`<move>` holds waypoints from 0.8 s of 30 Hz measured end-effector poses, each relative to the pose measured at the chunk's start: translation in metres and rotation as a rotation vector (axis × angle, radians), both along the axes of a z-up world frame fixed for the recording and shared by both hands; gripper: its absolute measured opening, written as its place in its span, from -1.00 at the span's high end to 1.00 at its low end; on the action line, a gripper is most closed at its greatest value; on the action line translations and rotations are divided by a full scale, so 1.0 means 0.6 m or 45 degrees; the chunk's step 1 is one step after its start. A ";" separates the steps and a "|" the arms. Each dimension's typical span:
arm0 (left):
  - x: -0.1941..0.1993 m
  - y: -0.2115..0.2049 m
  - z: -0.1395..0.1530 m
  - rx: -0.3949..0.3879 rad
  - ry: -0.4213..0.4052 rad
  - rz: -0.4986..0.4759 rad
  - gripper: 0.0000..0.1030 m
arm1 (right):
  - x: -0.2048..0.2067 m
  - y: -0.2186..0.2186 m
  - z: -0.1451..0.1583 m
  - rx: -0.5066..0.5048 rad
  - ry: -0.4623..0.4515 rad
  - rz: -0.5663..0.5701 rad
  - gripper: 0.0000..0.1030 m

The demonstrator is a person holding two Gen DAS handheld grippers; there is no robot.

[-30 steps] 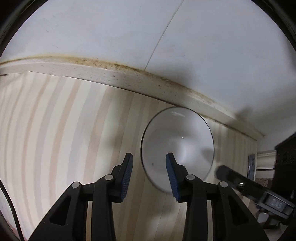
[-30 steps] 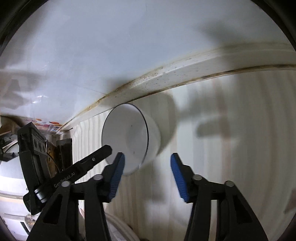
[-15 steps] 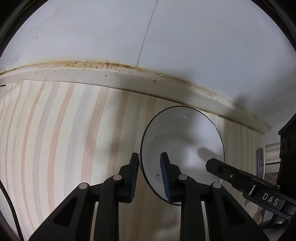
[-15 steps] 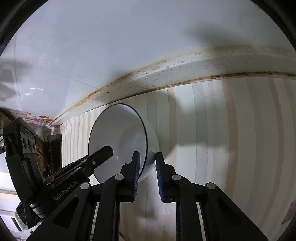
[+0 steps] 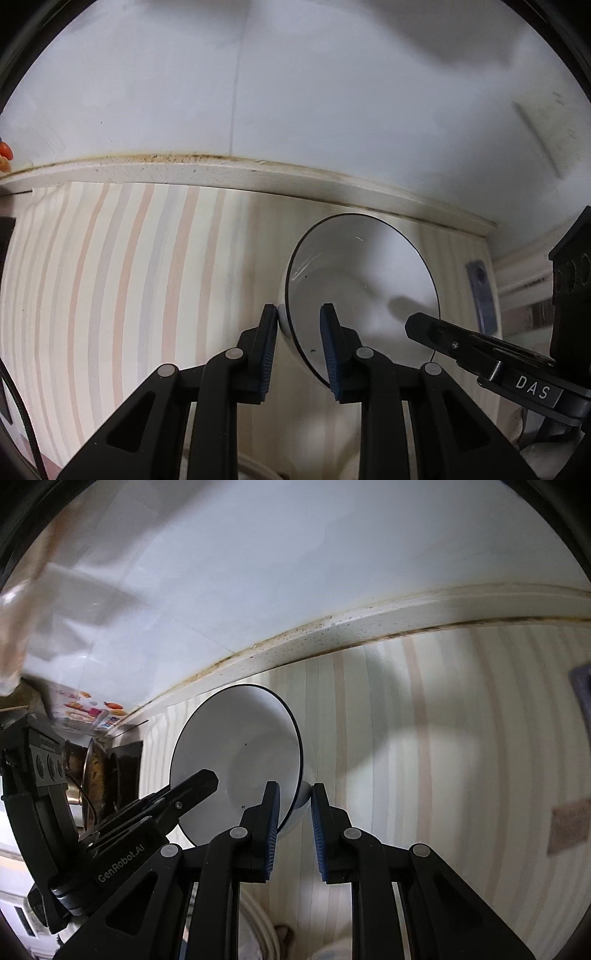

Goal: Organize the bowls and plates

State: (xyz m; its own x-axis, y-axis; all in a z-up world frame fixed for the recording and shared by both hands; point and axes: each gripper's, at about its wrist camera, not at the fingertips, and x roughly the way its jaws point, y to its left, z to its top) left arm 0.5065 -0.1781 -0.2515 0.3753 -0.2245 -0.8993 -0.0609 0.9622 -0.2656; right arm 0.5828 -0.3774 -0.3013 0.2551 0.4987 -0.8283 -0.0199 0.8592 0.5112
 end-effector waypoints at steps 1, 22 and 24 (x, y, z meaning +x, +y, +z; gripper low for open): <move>-0.016 -0.008 0.012 0.001 -0.009 -0.017 0.59 | -0.015 -0.007 0.010 0.000 -0.007 -0.008 0.63; -0.237 -0.137 0.032 -0.033 0.046 -0.296 0.59 | -0.334 -0.120 0.058 -0.060 0.005 -0.170 0.63; -0.245 -0.143 0.021 -0.018 0.057 -0.311 0.59 | -0.347 -0.124 0.044 -0.056 0.021 -0.180 0.63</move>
